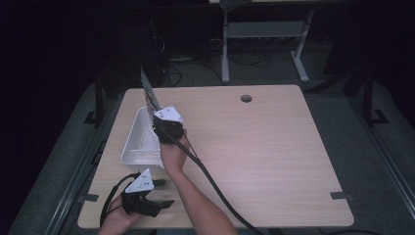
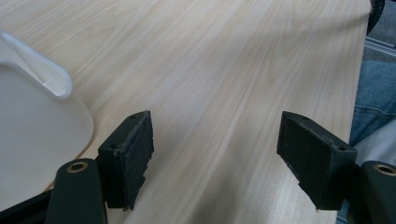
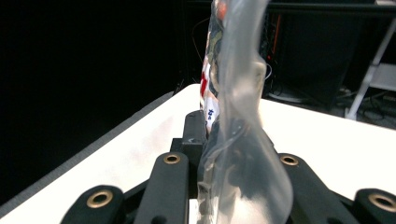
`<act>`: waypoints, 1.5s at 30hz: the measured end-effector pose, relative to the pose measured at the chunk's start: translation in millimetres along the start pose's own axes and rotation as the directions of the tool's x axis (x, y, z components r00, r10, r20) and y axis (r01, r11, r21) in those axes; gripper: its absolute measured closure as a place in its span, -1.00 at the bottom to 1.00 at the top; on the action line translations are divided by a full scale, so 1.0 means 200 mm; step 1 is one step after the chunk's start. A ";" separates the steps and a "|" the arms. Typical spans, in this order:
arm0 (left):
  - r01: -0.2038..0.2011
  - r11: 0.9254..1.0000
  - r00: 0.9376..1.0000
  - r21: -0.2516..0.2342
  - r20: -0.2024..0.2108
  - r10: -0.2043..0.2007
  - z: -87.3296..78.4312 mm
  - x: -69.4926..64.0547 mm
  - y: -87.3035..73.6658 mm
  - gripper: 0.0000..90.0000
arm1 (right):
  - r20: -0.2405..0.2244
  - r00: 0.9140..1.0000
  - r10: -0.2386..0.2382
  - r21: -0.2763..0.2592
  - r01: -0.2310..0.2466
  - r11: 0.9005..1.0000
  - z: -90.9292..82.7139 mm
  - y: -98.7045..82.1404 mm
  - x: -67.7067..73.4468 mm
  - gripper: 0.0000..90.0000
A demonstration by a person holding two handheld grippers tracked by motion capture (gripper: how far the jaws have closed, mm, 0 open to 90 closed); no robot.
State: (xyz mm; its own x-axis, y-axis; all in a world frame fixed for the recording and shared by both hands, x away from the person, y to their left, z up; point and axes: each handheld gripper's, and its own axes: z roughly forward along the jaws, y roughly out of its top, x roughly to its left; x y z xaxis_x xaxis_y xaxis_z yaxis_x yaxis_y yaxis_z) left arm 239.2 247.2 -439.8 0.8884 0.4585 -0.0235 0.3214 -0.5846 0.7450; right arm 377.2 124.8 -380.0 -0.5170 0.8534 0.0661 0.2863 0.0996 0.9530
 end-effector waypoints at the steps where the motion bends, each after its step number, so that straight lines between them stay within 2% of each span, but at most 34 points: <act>1: 0.000 1.000 1.000 0.000 0.000 0.000 0.00 0.00 0.00 -0.41 | 0.000 1.000 0.000 0.000 0.000 1.000 0.00 0.00 0.00 0.67; 2: -0.001 1.000 1.000 -0.001 0.000 0.001 0.00 0.00 0.00 -0.41 | -0.008 1.000 -0.019 0.004 0.019 1.000 0.00 0.00 0.01 0.67; 5: 0.000 1.000 1.000 -0.004 -0.002 0.000 0.00 0.00 0.00 -0.41 | -0.032 0.999 -0.018 0.004 0.018 1.000 0.01 0.01 -0.01 0.67; 6: -0.001 1.000 1.000 -0.002 0.001 0.001 0.00 0.00 0.00 -0.41 | -0.060 0.998 -0.001 0.009 0.002 1.000 0.01 0.01 -0.03 0.67; 7: -0.003 1.000 1.000 0.000 0.001 0.003 0.00 0.00 0.00 -0.41 | -0.081 0.997 -0.012 0.009 0.012 1.000 0.02 0.01 -0.04 0.67; 8: -0.003 1.000 1.000 0.000 0.001 0.003 0.00 0.00 0.00 -0.41 | -0.081 0.997 -0.012 0.009 0.012 1.000 0.02 0.01 -0.04 0.67; 9: -0.004 1.000 1.000 0.000 0.001 0.004 0.00 0.00 0.00 -0.41 | -0.104 0.994 -0.032 0.012 0.033 0.999 0.02 0.02 -0.05 0.67; 12: -0.003 1.000 1.000 0.002 0.000 0.003 0.00 0.00 0.00 -0.41 | -0.112 0.993 -0.045 0.010 0.046 0.999 0.03 0.01 -0.06 0.66; 16: -0.003 1.000 1.000 0.000 0.001 0.003 0.00 0.00 0.00 -0.41 | -0.106 0.994 -0.029 0.013 0.031 0.999 0.03 0.02 -0.06 0.65; 19: -0.004 1.000 1.000 0.000 0.002 0.004 0.01 0.00 0.00 -0.41 | -0.132 0.991 0.000 0.027 0.004 1.000 0.03 0.02 -0.08 0.36; 23: -0.002 1.000 1.000 -0.006 -0.004 0.002 0.00 0.00 0.01 -0.41 | -0.139 0.990 0.019 0.046 -0.012 0.999 0.03 0.02 -0.12 0.22; 24: 0.002 1.000 1.000 -0.007 -0.003 -0.002 0.00 0.01 0.01 -0.41 | -0.161 0.987 0.024 0.054 -0.016 0.998 0.02 0.01 -0.14 0.17; 25: 0.002 1.000 1.000 -0.007 -0.003 -0.002 0.00 0.01 0.01 -0.41 | -0.161 0.987 0.024 0.054 -0.016 0.998 0.02 0.01 -0.14 0.17; 26: 0.002 1.000 1.000 -0.005 -0.003 -0.002 0.00 0.01 0.01 -0.41 | -0.177 0.984 0.029 0.055 -0.020 0.998 0.01 0.01 -0.15 0.07; 28: 0.000 1.000 1.000 -0.004 -0.003 0.000 0.01 0.01 0.01 -0.41 | -0.187 0.982 0.034 0.061 -0.023 0.998 0.01 0.01 -0.16 0.01; 29: -0.002 1.000 1.000 -0.002 -0.004 0.002 0.01 0.01 0.01 -0.42 | -0.207 0.977 0.057 0.075 -0.042 0.996 0.00 0.01 -0.18 -0.10; 34: -0.001 1.000 1.000 -0.004 -0.002 0.001 0.01 0.00 0.01 -0.42 | -0.240 0.968 0.071 0.081 -0.053 0.995 -0.03 0.01 -0.23 -0.21; 38: -0.010 1.000 1.000 0.000 -0.002 0.010 0.02 0.00 0.02 -0.42 | -0.272 0.959 0.082 0.097 -0.057 0.994 -0.06 0.01 -0.26 -0.28; 40: -0.009 1.000 1.000 0.000 -0.002 0.009 0.02 0.00 0.02 -0.42 | -0.288 0.952 0.104 0.112 -0.074 0.991 -0.09 0.00 -0.29 -0.30; 45: -0.005 1.000 1.000 -0.002 -0.002 0.005 0.03 0.00 0.02 -0.42 | -0.301 0.946 0.116 0.123 -0.083 0.989 -0.12 -0.02 -0.33 -0.32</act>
State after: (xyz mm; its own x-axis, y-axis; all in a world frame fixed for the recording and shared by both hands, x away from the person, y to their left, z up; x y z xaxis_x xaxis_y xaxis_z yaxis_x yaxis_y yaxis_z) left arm 242.6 241.4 -439.9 0.8892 0.4571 -0.0184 0.3164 -0.5854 0.7464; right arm 390.8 56.7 -380.2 -0.6989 0.6653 0.2626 0.4249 0.0908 0.9007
